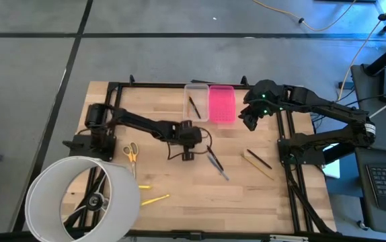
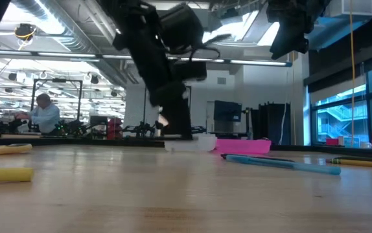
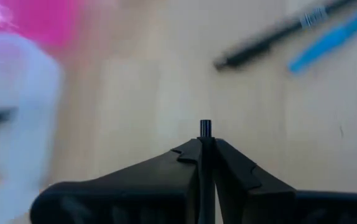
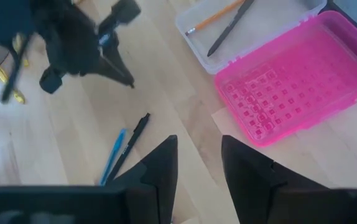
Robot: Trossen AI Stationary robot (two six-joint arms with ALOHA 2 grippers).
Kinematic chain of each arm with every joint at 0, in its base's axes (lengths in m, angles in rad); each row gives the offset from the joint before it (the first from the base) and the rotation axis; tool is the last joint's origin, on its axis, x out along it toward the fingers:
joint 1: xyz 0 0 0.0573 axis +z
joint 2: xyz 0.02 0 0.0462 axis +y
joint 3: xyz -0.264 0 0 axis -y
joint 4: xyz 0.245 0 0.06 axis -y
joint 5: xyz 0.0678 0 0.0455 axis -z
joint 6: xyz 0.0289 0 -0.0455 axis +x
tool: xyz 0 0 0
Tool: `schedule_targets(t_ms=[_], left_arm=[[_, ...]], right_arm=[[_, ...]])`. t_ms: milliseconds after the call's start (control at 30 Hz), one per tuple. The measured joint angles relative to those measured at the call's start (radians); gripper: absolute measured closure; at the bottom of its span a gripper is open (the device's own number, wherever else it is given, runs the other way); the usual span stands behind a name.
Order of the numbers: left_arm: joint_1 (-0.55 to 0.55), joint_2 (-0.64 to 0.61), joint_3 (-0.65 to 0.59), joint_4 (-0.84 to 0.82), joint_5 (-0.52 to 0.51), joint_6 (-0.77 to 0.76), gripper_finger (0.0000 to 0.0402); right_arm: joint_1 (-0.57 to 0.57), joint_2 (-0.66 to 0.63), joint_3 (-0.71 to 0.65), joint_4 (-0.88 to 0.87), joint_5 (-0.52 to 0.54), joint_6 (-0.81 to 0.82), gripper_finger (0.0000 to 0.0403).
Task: Pick & place school supplies into a supply box
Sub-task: Put the black pen into the transparent supply box
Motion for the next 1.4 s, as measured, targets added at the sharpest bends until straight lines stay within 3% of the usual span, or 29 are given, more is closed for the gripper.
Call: schedule_targets(t_ms=[233,467,600,933,1400], left_arm=[[0.094,-0.113,0.001,0.064,0.000,-0.125,0.0383],[0.236,-0.164,0.003,0.334,-0.001,-0.315,0.0382],[0.327,-0.162,0.003,0.438,0.056,-0.438,0.0380],[0.422,-0.070,0.005,0.454,0.109,-0.541,0.0378],[0.470,0.095,0.005,0.549,0.064,-0.580,0.0378]], right_arm=[[0.000,0.000,0.000,0.002,0.000,0.000,0.0275],[0.000,0.000,0.000,0.028,0.000,0.000,0.0275],[0.000,0.000,0.000,0.028,0.000,0.002,0.0275],[0.000,0.000,0.000,0.029,0.000,0.001,0.0275],[0.000,0.000,0.000,0.029,-0.001,0.003,0.0275]])
